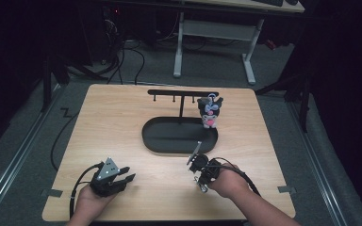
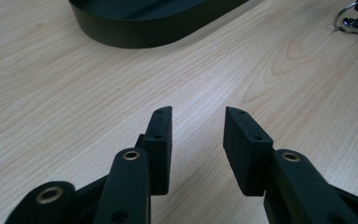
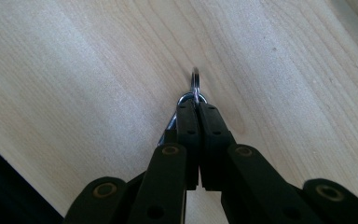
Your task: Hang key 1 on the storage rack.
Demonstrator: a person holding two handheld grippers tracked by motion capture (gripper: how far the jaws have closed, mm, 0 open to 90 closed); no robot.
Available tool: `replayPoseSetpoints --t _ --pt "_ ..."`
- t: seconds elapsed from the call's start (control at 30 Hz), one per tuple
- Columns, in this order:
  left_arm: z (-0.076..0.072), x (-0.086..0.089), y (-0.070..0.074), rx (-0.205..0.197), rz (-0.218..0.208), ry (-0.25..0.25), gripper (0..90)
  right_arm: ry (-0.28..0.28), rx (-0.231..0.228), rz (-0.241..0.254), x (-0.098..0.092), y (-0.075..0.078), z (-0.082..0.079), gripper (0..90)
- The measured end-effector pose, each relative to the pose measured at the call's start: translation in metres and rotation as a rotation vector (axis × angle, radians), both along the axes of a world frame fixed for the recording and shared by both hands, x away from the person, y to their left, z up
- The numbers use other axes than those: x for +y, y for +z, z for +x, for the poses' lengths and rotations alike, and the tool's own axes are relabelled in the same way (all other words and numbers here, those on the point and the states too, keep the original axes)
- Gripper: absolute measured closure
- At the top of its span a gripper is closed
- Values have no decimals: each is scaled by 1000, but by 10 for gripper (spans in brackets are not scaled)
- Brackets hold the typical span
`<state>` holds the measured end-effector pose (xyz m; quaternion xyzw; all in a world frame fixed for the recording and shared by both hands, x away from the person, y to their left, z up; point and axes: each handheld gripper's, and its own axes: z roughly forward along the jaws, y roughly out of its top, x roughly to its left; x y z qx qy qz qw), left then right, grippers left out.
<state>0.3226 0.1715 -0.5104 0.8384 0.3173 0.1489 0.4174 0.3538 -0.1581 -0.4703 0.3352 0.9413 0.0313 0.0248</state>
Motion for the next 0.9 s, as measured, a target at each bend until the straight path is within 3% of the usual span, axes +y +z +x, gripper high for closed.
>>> replayPoseSetpoints --t 0.67,0.9 --pt "0 -1 -1 0 4 -4 627 -12 -21 69 -21 51 3 900" --pt "0 -1 -1 0 4 -5 627 -22 -25 64 -22 55 2 900"
